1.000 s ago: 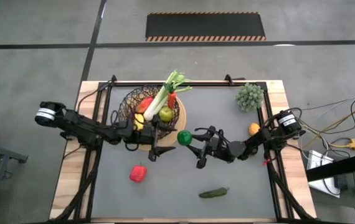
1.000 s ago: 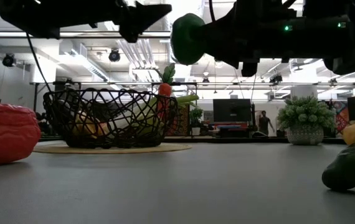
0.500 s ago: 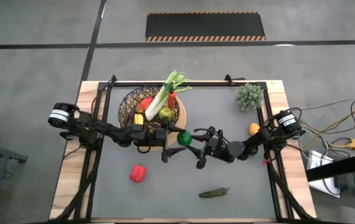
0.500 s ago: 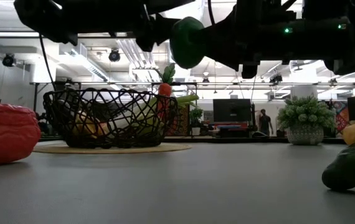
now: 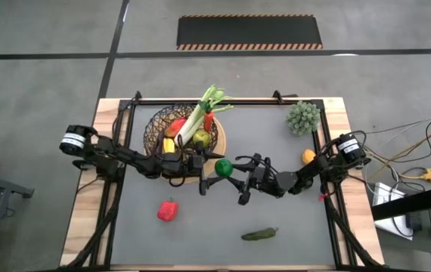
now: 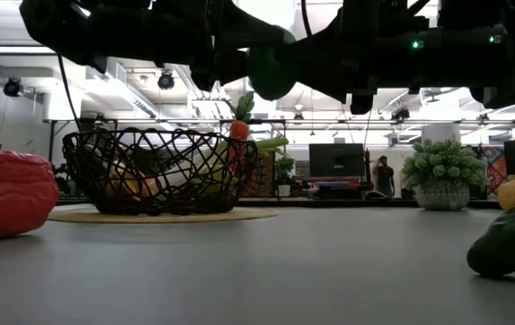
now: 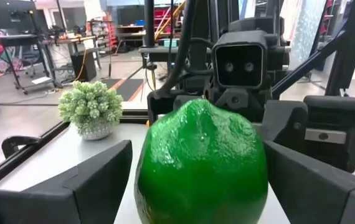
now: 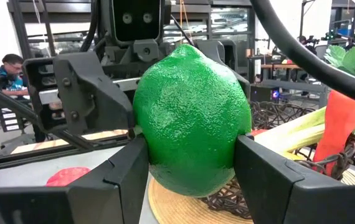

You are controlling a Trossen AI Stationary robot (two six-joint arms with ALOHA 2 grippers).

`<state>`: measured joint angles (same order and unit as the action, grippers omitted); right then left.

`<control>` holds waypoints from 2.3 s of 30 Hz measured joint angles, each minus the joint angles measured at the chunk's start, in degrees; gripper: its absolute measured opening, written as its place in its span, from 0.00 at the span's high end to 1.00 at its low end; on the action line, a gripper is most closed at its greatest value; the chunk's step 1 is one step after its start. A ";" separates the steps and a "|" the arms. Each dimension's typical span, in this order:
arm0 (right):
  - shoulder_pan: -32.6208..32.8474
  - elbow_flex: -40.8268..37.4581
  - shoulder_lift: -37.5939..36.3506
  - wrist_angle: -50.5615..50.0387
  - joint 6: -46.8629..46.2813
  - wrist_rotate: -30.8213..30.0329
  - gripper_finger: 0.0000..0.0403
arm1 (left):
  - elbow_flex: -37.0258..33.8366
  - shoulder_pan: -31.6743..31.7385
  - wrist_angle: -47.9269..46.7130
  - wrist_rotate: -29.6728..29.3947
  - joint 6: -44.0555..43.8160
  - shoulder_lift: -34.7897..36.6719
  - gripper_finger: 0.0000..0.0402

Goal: Build produce basket
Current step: Put the green lime into the black wire basket

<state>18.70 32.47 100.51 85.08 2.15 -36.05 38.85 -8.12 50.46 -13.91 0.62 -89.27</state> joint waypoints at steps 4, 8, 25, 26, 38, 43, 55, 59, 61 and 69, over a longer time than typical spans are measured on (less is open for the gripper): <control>0.00 0.00 0.00 -0.35 -0.02 -0.02 0.51 | 0.00 0.00 -0.02 0.00 0.00 0.00 0.16; 0.00 0.00 0.00 -0.39 -0.02 -0.08 0.51 | 0.00 0.00 0.00 0.02 -0.21 0.00 0.19; 0.00 0.30 -0.43 -1.03 0.23 0.61 0.41 | -0.03 -0.02 0.09 0.01 -0.24 0.08 0.44; 0.00 0.34 -0.54 -1.10 0.24 0.76 0.38 | -0.04 -0.02 0.11 -0.01 -0.24 0.09 0.44; 0.07 0.11 -4.66 -3.49 -1.62 1.98 0.19 | -0.16 -0.09 -0.52 0.01 -0.24 2.05 0.44; 0.15 0.07 -8.09 -7.51 -2.63 1.72 0.19 | -1.57 -0.07 -0.63 -1.49 -0.22 4.97 0.43; 0.15 0.00 -18.22 -26.00 -7.43 -0.87 0.18 | -3.02 -0.02 -21.75 -18.01 -0.52 17.72 0.43; 0.15 0.00 -18.99 -29.44 -8.90 -2.49 0.19 | -3.32 0.00 -29.75 -24.68 -3.20 20.95 0.43; 0.15 0.00 -18.90 -29.72 -8.94 -3.00 0.19 | -4.04 0.19 -30.87 -26.15 -4.69 21.69 0.43; 0.15 -0.01 -18.63 -29.96 -9.25 -3.13 0.19 | -8.41 0.73 -31.72 -27.15 -14.38 21.55 0.43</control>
<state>18.85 32.46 81.88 55.12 -7.09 -39.18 30.44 -7.39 18.73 -41.06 -13.75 -67.73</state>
